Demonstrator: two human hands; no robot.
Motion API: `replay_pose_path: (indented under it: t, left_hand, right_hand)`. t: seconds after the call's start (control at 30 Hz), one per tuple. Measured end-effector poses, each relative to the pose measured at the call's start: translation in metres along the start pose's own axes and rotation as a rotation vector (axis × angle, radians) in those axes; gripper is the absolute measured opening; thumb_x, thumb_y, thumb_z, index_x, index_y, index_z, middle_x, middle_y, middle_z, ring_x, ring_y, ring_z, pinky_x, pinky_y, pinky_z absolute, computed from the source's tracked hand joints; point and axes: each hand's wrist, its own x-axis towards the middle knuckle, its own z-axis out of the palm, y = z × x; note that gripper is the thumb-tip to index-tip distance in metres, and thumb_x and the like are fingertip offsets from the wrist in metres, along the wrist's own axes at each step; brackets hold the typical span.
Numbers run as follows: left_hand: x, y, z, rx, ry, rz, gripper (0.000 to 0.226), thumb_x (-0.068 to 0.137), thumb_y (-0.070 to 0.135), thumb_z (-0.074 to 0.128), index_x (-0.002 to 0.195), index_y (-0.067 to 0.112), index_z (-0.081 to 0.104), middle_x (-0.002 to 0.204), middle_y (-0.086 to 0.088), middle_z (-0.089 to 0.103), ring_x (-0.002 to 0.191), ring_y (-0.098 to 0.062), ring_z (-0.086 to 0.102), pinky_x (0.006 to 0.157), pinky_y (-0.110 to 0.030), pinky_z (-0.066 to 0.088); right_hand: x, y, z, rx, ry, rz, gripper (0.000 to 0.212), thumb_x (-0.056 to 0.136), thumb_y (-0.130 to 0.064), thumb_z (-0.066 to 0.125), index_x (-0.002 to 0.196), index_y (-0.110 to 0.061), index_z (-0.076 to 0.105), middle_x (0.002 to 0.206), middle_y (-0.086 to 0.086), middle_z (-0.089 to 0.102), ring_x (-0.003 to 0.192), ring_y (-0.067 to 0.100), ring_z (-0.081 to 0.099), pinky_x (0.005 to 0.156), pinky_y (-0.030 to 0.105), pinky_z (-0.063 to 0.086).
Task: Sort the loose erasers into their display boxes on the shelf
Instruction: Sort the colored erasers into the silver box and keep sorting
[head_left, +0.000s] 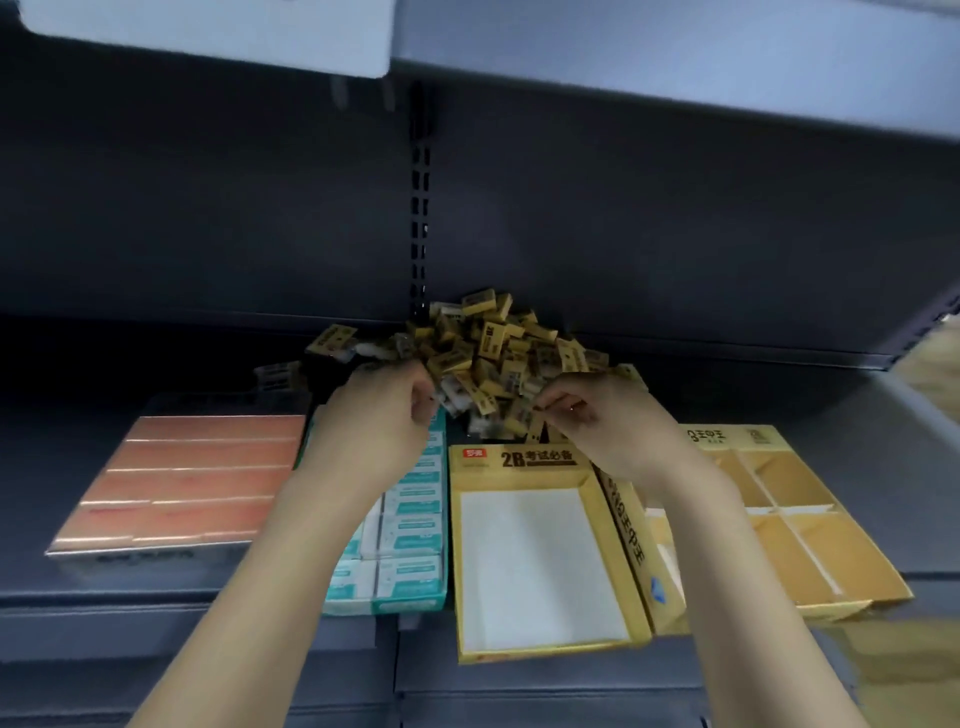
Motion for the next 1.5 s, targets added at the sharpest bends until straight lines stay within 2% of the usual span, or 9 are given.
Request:
replay_pose_path:
  t: [0.1, 0.27, 0.4, 0.5, 0.57, 0.77, 0.97, 1.33, 1.5]
  left_hand:
    - [0.018, 0.007, 0.009, 0.066, -0.046, 0.090, 0.017, 0.091, 0.023, 0.053, 0.106, 0.020, 0.058, 0.107, 0.002, 0.063, 0.100, -0.021, 0.057, 0.082, -0.035, 0.047]
    - [0.033, 0.021, 0.022, 0.259, -0.161, 0.217, 0.036, 0.087, 0.034, 0.058, 0.121, 0.025, 0.049, 0.127, 0.003, 0.046, 0.116, -0.020, 0.044, 0.085, -0.030, 0.037]
    - [0.030, 0.032, 0.029, 0.410, -0.230, 0.243, 0.054, 0.086, 0.030, 0.060, 0.135, 0.027, 0.039, 0.138, 0.002, 0.035, 0.129, -0.022, 0.030, 0.101, -0.035, 0.030]
    - [0.028, 0.033, 0.030, 0.453, -0.239, 0.218, 0.060, 0.085, 0.021, 0.061, 0.138, 0.028, 0.034, 0.143, 0.003, 0.031, 0.134, -0.022, 0.023, 0.105, -0.038, 0.027]
    - [0.027, 0.034, 0.029, 0.458, -0.249, 0.185, 0.065, 0.085, 0.023, 0.061, 0.141, 0.030, 0.029, 0.144, 0.004, 0.028, 0.136, -0.023, 0.019, 0.107, -0.040, 0.025]
    - [0.024, 0.044, 0.030, 0.466, -0.220, 0.167, 0.065, 0.086, 0.034, 0.059, 0.142, 0.031, 0.027, 0.143, 0.004, 0.029, 0.135, -0.022, 0.017, 0.106, -0.041, 0.027]
    - [0.025, 0.046, 0.025, 0.441, -0.182, 0.195, 0.055, 0.090, 0.043, 0.048, 0.140, 0.029, 0.032, 0.144, 0.005, 0.030, 0.134, -0.021, 0.018, 0.107, -0.038, 0.024]
    - [0.061, 0.030, 0.027, 0.431, -0.174, 0.270, 0.045, 0.093, 0.035, 0.044, 0.136, 0.021, 0.041, 0.135, 0.001, 0.039, 0.126, -0.021, 0.027, 0.103, -0.038, 0.031]
    - [0.062, 0.016, 0.016, 0.397, -0.180, 0.254, 0.050, 0.091, 0.035, 0.051, 0.138, 0.024, 0.039, 0.136, 0.002, 0.038, 0.127, -0.020, 0.027, 0.105, -0.038, 0.027]
  right_hand:
    - [0.002, 0.013, -0.009, -0.091, 0.028, -0.012, 0.026, 0.095, -0.015, 0.049, 0.116, -0.023, 0.062, 0.119, -0.006, 0.063, 0.107, 0.011, 0.058, 0.084, 0.022, 0.045]
    - [0.009, 0.027, -0.022, -0.297, 0.078, 0.025, 0.039, 0.094, -0.015, 0.048, 0.131, -0.027, 0.050, 0.133, 0.000, 0.053, 0.121, 0.022, 0.047, 0.091, 0.030, 0.043]
    - [0.018, 0.038, -0.027, -0.407, 0.105, -0.033, 0.042, 0.092, -0.013, 0.051, 0.132, -0.026, 0.048, 0.137, -0.002, 0.048, 0.129, 0.022, 0.036, 0.102, 0.035, 0.036]
    - [0.021, 0.044, -0.034, -0.468, 0.082, -0.075, 0.045, 0.091, -0.013, 0.052, 0.134, -0.026, 0.045, 0.142, -0.004, 0.043, 0.134, 0.022, 0.030, 0.106, 0.035, 0.029]
    - [0.022, 0.048, -0.036, -0.492, 0.079, -0.108, 0.048, 0.091, -0.012, 0.051, 0.136, -0.027, 0.044, 0.144, -0.005, 0.040, 0.135, 0.021, 0.028, 0.107, 0.034, 0.027]
    - [0.026, 0.055, -0.035, -0.545, 0.001, -0.247, 0.047, 0.093, -0.024, 0.052, 0.138, -0.030, 0.039, 0.147, -0.007, 0.035, 0.137, 0.020, 0.024, 0.110, 0.036, 0.023]
    - [0.039, 0.044, -0.022, -0.600, -0.062, -0.350, 0.050, 0.093, -0.039, 0.051, 0.140, -0.031, 0.037, 0.148, -0.005, 0.034, 0.138, 0.022, 0.022, 0.110, 0.038, 0.020]
    - [0.057, 0.041, -0.007, -0.601, -0.072, -0.299, 0.049, 0.093, -0.047, 0.047, 0.139, -0.031, 0.040, 0.149, -0.007, 0.034, 0.139, 0.022, 0.024, 0.110, 0.042, 0.021]
    - [0.059, 0.038, 0.001, -0.548, -0.060, -0.267, 0.037, 0.094, -0.038, 0.046, 0.129, -0.029, 0.051, 0.142, -0.007, 0.044, 0.135, 0.022, 0.029, 0.107, 0.041, 0.028]
